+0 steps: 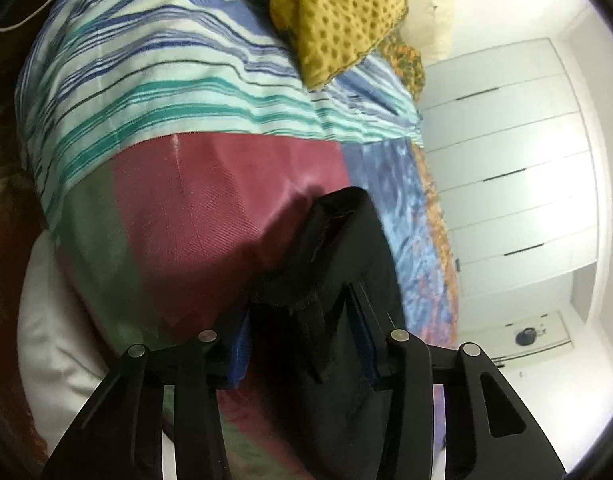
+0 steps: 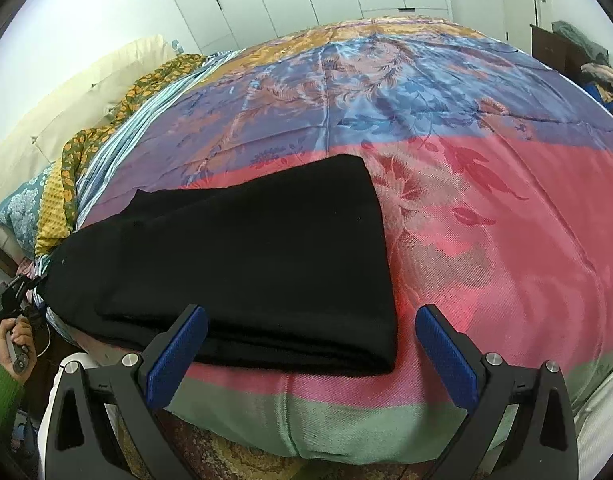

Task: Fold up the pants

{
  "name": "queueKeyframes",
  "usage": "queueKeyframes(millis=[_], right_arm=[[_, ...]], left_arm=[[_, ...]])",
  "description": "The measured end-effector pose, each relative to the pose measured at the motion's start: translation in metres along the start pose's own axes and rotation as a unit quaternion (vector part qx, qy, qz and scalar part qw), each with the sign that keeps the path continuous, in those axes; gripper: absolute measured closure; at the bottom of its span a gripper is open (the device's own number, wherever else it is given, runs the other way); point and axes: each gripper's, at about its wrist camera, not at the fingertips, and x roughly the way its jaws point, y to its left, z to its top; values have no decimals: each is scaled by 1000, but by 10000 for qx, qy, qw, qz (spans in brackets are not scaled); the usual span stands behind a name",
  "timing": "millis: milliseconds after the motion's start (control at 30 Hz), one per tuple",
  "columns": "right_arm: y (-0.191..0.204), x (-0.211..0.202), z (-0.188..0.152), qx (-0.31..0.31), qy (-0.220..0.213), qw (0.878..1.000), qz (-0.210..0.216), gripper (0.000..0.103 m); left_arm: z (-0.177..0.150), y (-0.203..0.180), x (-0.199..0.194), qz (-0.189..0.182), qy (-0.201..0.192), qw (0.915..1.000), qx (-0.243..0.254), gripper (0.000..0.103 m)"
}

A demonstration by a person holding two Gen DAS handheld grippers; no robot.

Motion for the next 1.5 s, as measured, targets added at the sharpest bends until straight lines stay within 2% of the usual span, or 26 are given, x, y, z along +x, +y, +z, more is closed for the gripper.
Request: queueKeyframes(millis=[67, 133, 200, 333, 400, 467, 500, 600, 700, 767, 833, 900, 933, 1000, 1033, 1100, 1133, 1200, 1233, 1267, 1333, 1367, 1400, 1433, 1467, 1500], right_arm=[[2, 2, -1, -52, 39, 10000, 0, 0], [6, 3, -1, -129, 52, 9999, -5, 0], [8, 3, -2, -188, 51, 9998, 6, 0], [7, 1, -2, -157, 25, 9999, 28, 0], [5, 0, 0, -95, -13, 9999, 62, 0], [3, -2, 1, -27, -79, 9999, 90, 0], [2, -2, 2, 0, -85, 9999, 104, 0], [-4, -1, 4, 171, -110, 9997, 151, 0], [-12, -4, 7, 346, -234, 9990, 129, 0], [-19, -9, 9, 480, -358, 9981, 116, 0], [-26, -14, 9, 613, -446, 9971, 99, 0], [-35, -17, 9, 782, -497, 9956, 126, 0], [-40, -20, 9, 888, -534, 9945, 178, 0], [-49, -26, 11, 1063, -651, 9918, 296, 0], [-51, -30, 13, 1082, -717, 9910, 337, 0], [-53, -37, 15, 1067, -826, 9899, 436, 0], [-53, -39, 16, 1068, -870, 9890, 545, 0], [-53, -38, 21, 1169, -846, 9870, 702, 0], [-51, -38, 26, 1253, -862, 9851, 805, 0], [-47, -38, 31, 1277, -902, 9836, 898, 0], [-32, -36, 46, 1133, -917, 9811, 1270, 0], [-23, -33, 54, 1036, -832, 9805, 1450, 0], [-15, -27, 61, 949, -698, 9790, 1662, 0], [-3, -11, 73, 849, -333, 9734, 2101, 0], [4, 2, 79, 833, -28, 9681, 2365, 0], [12, 21, 85, 845, 351, 9597, 2656, 0]], left_arm=[[2, 4, 8, -2, 70, 10000, -70, 48], [3, 2, 12, 19, 94, 9999, -102, 50], [3, -5, 10, 210, 95, 9997, 18, 76], [-1, -28, -5, 517, 36, 9983, 261, 82], [-7, -62, -21, 597, -86, 9954, 743, 82], [-24, -114, -37, 661, -214, 9845, 1610, 82], [-38, -144, -44, 695, -272, 9741, 2134, 82], [-104, -230, -49, 690, -307, 9268, 3678, 82], [-194, -288, -24, 482, 96, 8718, 4875, 82], [-248, -303, 6, 383, 470, 8456, 5304, 82], [-297, -302, 44, 427, 909, 8286, 5507, 80], [-334, -289, 86, 656, 1428, 8165, 5556, 70], [-348, -281, 106, 847, 1619, 8042, 5655, 69], [-366, -274, 116, 1177, 1599, 7784, 5956, 69], [-370, -277, 106, 1132, 1548, 7745, 6028, 65], [-361, -289, 71, 532, 1679, 7835, 5959, 41], [-351, -295, 52, 204, 1727, 7929, 5840, 34], [-321, -305, 15, -225, 1481, 8152, 5595, 10], [-302, -309, -5, -427, 1187, 8267, 5484, 7], [-287, -309, -12, -444, 972, 8336, 5420, 6], [-257, -301, -13, -132, 585, 8493, 5245, 6], [-242, -291, -3, 225, 474, 8575, 5119, 9], [-230, -276, 10, 583, 466, 8645, 4970, 25], [-224, -262, 23, 806, 583, 8690, 4847, 38], [-218, -244, 44, 1096, 868, 8726, 4679, 62], [-218, -228, 63, 1280, 1197, 8727, 4557, 76]])
